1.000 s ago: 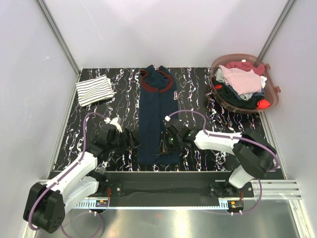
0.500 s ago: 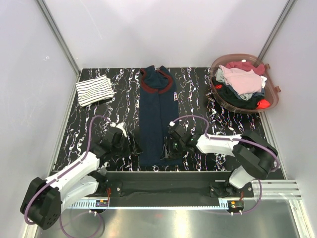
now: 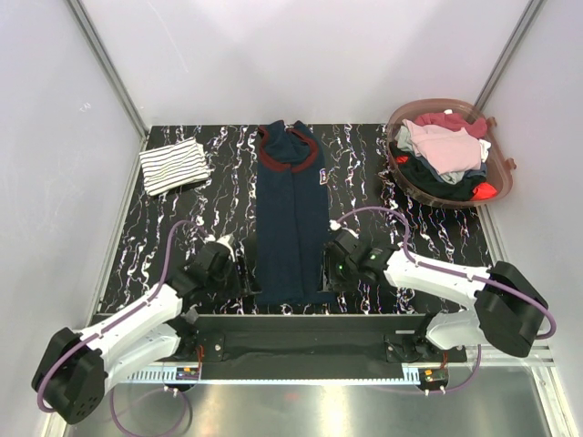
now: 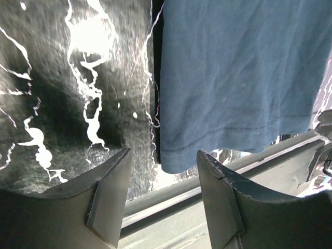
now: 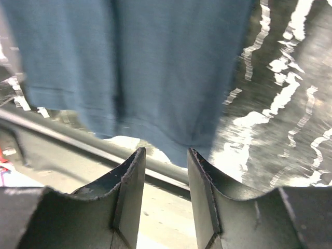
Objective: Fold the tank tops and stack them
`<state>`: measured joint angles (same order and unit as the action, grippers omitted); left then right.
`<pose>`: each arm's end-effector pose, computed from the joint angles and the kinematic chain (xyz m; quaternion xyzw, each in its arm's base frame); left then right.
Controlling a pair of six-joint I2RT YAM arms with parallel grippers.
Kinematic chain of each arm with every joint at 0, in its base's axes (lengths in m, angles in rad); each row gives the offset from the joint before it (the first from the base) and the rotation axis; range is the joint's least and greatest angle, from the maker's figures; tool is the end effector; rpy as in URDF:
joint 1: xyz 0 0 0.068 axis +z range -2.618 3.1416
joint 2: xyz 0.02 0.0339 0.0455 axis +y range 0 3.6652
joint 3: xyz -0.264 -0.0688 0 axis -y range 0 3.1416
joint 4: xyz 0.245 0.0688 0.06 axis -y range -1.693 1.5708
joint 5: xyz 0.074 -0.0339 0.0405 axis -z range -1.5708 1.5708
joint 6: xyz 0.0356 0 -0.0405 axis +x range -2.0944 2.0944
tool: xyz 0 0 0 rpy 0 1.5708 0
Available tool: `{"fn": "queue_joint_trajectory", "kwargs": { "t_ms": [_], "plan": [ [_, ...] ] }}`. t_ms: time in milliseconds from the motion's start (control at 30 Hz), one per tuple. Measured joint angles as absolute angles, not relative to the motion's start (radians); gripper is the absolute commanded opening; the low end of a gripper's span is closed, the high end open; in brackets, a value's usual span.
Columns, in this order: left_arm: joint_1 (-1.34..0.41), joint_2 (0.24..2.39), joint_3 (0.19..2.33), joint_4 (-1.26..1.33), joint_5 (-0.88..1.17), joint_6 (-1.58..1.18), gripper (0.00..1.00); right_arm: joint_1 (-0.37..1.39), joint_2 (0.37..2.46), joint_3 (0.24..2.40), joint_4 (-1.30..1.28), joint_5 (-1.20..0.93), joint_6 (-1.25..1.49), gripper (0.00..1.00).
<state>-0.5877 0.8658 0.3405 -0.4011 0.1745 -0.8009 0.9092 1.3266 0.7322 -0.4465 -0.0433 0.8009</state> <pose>0.1268 -0.0919 0.1564 -0.0731 0.9425 -0.2654 0.1895 0.1512 0.1967 0.1876 -0.0579 0.9632 0.2113 0.1560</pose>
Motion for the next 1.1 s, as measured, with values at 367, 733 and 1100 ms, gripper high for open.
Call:
{"fn": "queue_joint_trajectory", "kwargs": {
  "t_ms": [367,733,1100],
  "plan": [
    [-0.663,0.972,0.332,-0.294,0.178,-0.869,0.48,0.909,1.336,0.679,-0.492,0.003,0.803,0.43],
    [-0.694,0.997,0.326,-0.274,0.171,-0.897,0.24,0.909,1.359,0.641,-0.45,-0.02,0.81,0.07],
    [-0.698,0.971,0.348,-0.35,0.123,-0.892,0.0,0.909,1.338,0.646,-0.443,-0.031,0.808,0.0]
  ]
}}
